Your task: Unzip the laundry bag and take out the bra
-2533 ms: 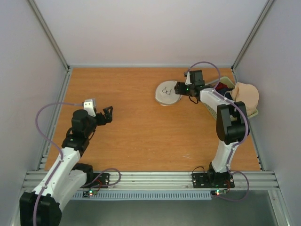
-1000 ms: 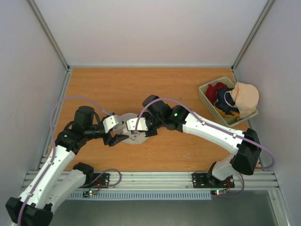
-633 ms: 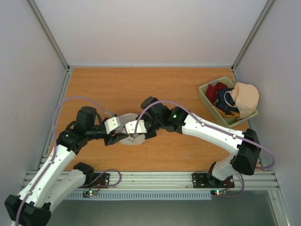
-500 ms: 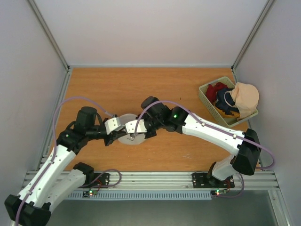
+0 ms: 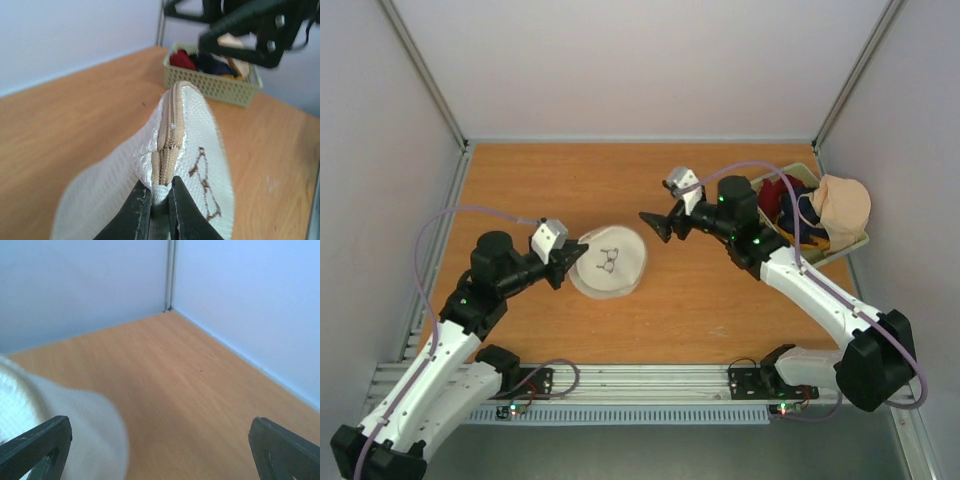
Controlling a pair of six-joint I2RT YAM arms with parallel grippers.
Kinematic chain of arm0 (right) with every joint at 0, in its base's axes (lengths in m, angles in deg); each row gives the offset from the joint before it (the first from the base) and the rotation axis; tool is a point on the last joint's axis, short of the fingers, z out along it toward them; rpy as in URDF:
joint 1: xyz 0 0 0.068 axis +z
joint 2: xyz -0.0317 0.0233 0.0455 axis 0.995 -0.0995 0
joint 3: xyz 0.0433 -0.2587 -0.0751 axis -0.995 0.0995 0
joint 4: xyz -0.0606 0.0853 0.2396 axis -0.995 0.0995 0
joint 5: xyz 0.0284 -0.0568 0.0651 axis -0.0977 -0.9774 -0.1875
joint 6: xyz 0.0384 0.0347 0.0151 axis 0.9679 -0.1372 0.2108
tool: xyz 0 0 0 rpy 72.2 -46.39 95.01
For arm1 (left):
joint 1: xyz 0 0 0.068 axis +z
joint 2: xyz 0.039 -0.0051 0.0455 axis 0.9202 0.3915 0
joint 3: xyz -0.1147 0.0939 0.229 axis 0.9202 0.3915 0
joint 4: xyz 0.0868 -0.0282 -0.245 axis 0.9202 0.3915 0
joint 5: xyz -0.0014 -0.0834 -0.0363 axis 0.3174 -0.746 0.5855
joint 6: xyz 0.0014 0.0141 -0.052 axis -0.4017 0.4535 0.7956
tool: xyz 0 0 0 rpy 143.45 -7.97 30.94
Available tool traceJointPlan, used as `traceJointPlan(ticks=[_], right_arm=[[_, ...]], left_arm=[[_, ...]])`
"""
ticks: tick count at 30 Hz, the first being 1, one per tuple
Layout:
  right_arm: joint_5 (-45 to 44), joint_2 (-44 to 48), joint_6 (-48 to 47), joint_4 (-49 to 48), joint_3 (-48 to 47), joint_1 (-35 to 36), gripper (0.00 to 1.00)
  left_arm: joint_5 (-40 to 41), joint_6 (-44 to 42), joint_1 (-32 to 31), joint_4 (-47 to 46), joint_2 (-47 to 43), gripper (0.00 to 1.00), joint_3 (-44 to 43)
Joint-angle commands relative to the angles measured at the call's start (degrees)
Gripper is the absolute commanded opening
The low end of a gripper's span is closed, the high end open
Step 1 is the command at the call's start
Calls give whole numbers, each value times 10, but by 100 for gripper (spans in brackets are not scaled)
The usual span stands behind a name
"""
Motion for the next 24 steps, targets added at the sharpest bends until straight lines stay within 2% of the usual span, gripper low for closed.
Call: traceJointPlan(ticks=[1, 5, 10, 21, 23, 24], right_arm=[[121, 39, 225, -214, 86, -23, 98], [139, 63, 277, -288, 148, -23, 98], [108, 31, 305, -301, 160, -23, 98], [140, -66, 352, -392, 156, -18, 98], [166, -74, 352, -406, 154, -18, 97], [179, -78, 352, -412, 154, -17, 93]], left_arm=[[52, 127, 0, -210, -13, 1, 15], [88, 155, 0, -229, -5, 1, 17], [-7, 166, -1, -277, -5, 1, 26], [-30, 145, -1, -284, -5, 1, 19], [-30, 143, -2, -283, -4, 1, 19], [-29, 143, -1, -283, -4, 1, 19]])
